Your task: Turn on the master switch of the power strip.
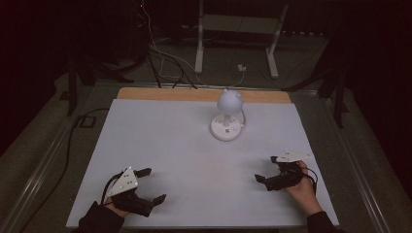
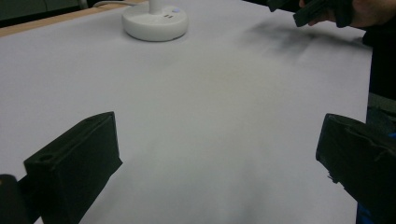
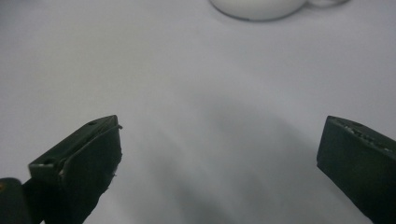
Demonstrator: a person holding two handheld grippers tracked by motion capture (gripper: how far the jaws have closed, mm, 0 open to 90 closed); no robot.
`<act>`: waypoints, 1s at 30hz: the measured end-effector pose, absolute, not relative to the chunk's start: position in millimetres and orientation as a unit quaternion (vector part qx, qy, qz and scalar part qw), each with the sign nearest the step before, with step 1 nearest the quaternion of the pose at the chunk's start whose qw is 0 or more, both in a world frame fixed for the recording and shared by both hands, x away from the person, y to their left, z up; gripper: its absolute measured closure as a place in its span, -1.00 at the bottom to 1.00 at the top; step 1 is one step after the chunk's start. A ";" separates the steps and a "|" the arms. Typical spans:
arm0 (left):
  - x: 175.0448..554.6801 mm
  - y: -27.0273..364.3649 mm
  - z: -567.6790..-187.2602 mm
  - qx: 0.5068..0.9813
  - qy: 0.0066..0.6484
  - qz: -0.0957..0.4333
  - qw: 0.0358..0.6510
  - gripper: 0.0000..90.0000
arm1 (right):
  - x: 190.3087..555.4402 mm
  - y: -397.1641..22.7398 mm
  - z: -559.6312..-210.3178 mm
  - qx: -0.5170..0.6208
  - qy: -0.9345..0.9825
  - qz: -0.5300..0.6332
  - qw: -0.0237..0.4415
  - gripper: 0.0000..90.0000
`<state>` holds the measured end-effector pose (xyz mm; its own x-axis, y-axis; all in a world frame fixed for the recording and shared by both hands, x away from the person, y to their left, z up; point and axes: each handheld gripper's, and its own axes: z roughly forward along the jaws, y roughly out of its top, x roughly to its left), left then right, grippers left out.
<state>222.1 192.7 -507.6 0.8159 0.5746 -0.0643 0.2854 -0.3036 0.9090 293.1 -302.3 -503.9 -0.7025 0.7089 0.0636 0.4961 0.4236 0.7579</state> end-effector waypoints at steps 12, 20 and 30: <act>221.3 192.9 -507.0 0.796 0.268 0.139 0.524 -1.00 | 271.7 -319.9 -510.3 0.371 0.835 0.385 0.133 -1.00; 221.0 192.5 -506.9 0.797 0.268 0.140 0.523 -1.00 | 261.6 -327.0 -515.1 0.378 0.838 0.370 0.132 -1.00; 221.4 191.5 -507.8 0.798 0.268 0.138 0.522 -1.00 | 252.5 -334.0 -520.1 0.385 0.841 0.357 0.131 -1.00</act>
